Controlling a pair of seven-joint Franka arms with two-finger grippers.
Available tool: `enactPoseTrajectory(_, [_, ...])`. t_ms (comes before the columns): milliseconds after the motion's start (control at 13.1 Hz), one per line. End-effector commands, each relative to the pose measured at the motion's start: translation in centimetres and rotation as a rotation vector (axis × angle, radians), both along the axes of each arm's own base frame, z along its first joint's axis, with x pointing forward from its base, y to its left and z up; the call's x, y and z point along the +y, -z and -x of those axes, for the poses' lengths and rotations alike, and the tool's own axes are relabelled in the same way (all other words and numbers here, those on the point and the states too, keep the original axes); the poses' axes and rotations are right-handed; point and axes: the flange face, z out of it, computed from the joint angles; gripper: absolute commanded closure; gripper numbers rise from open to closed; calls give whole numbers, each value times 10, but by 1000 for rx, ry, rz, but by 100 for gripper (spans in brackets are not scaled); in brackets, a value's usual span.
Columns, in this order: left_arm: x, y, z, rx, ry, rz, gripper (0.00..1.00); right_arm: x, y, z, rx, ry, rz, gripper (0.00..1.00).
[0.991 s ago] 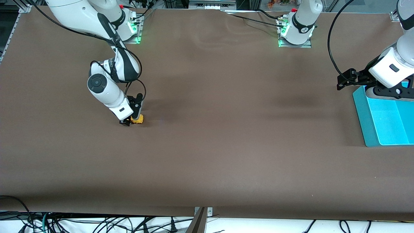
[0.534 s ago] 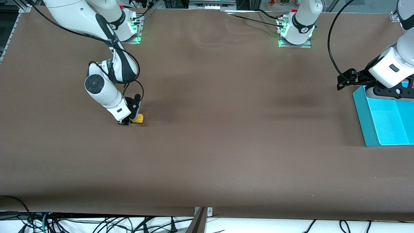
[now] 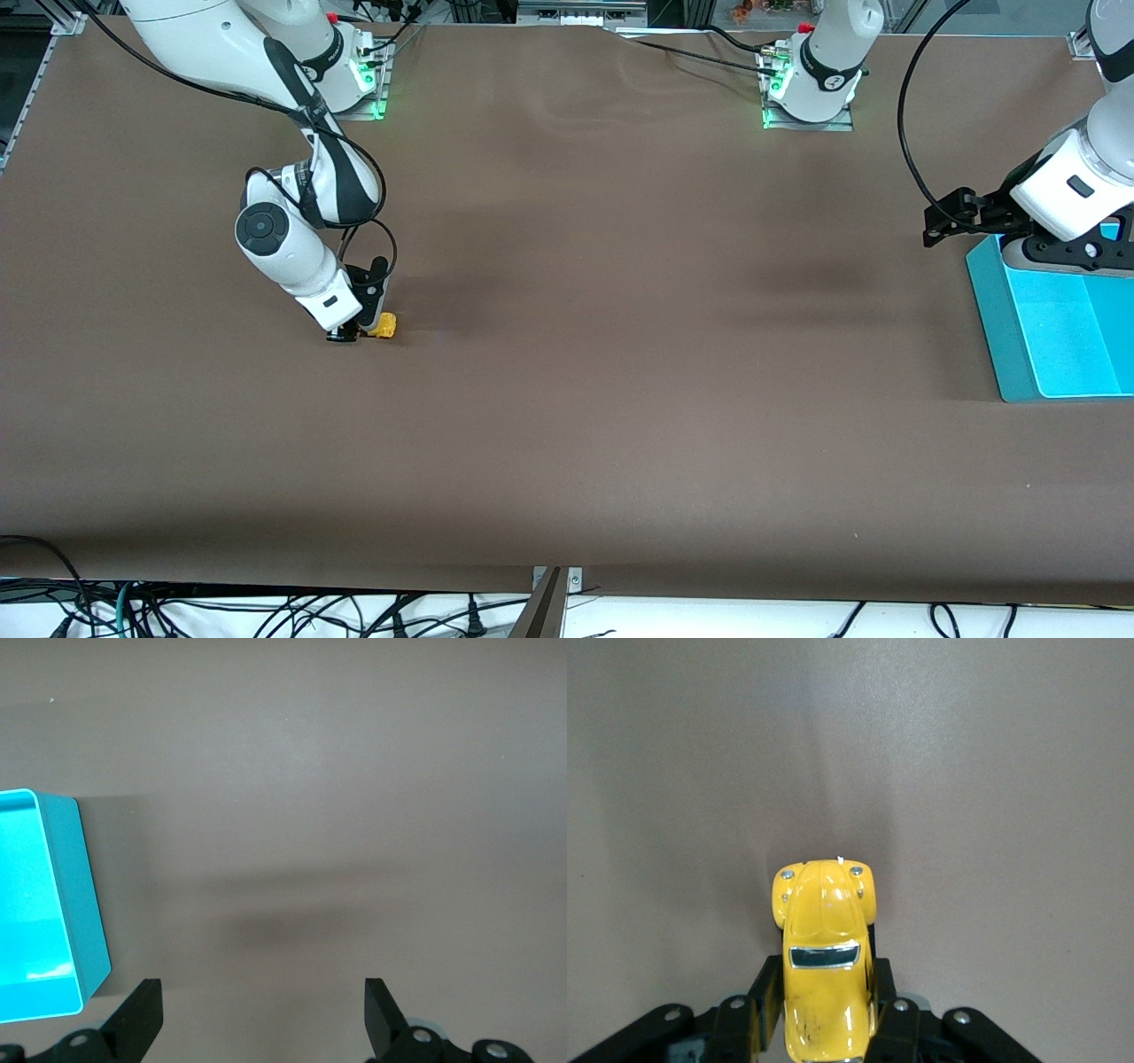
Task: Wind and store yellow beetle car
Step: 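Close the right gripper on the yellow car's body, then drag the car backward along the table with the right gripper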
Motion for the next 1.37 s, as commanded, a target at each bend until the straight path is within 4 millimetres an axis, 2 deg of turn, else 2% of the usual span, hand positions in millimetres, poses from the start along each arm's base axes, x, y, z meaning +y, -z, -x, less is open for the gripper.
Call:
enactPoseTrajectory(0, [1,-6,-3,1,-9,3,0,-11,7,0,3,-49,-11,83])
enactPoseTrajectory(534, [1,-6,-3,1,-9,5,0,-9,7,0,5,-126,-30,83])
enactPoseTrajectory(762, [1,-6,-3,1,-9,5,0,-12,14,1,17,-133,-28,83])
enactPoseTrajectory(991, [1,-6,-3,1,-9,5,0,-42,27,-2,34,-104,-27,83])
enactPoseTrajectory(1296, [1,-6,-3,1,-9,5,0,-54,32,-2,35,-122,-27,83])
